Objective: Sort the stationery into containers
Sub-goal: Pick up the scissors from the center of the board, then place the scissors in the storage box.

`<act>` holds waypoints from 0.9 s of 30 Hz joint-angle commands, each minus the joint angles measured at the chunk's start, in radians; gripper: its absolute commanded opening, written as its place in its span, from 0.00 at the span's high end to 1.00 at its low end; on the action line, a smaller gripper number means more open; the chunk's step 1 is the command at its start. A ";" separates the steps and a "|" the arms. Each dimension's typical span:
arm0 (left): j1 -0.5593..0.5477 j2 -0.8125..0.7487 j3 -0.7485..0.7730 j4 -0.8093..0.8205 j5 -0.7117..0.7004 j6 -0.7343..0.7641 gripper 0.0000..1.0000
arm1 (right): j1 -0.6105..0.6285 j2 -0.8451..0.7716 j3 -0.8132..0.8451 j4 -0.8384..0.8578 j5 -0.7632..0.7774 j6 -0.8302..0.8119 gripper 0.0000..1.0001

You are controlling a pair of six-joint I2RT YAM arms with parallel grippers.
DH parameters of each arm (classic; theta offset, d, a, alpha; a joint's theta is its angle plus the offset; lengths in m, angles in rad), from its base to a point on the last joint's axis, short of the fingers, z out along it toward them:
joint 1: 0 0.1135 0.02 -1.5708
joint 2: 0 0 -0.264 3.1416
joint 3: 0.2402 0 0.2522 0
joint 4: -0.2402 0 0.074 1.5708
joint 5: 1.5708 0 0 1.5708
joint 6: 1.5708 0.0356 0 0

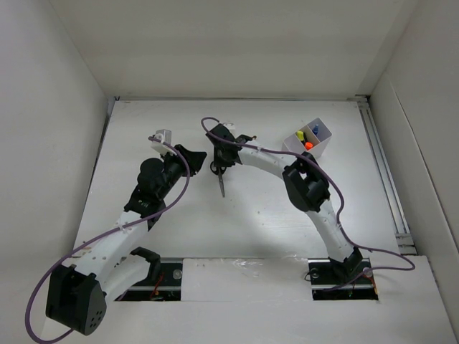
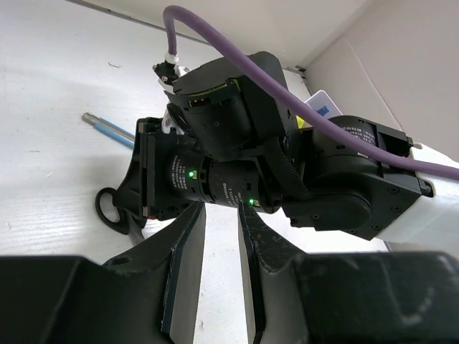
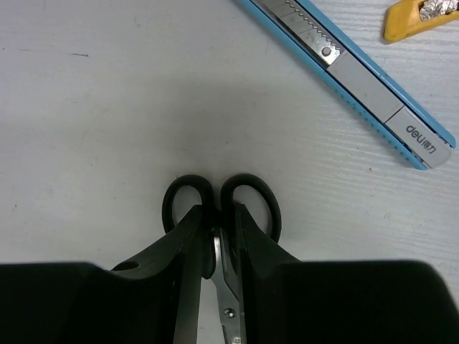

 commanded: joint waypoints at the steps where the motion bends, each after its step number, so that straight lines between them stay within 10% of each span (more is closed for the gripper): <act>1: 0.003 -0.005 -0.010 0.038 0.004 -0.002 0.78 | 0.005 -0.015 -0.052 -0.008 0.026 0.009 1.00; 12: 0.003 -0.026 -0.010 0.038 0.004 -0.002 0.77 | -0.073 -0.380 -0.280 0.161 0.121 0.091 1.00; 27: 0.003 -0.006 -0.019 0.067 0.061 -0.012 0.77 | -0.369 -0.762 -0.566 0.409 0.845 0.126 1.00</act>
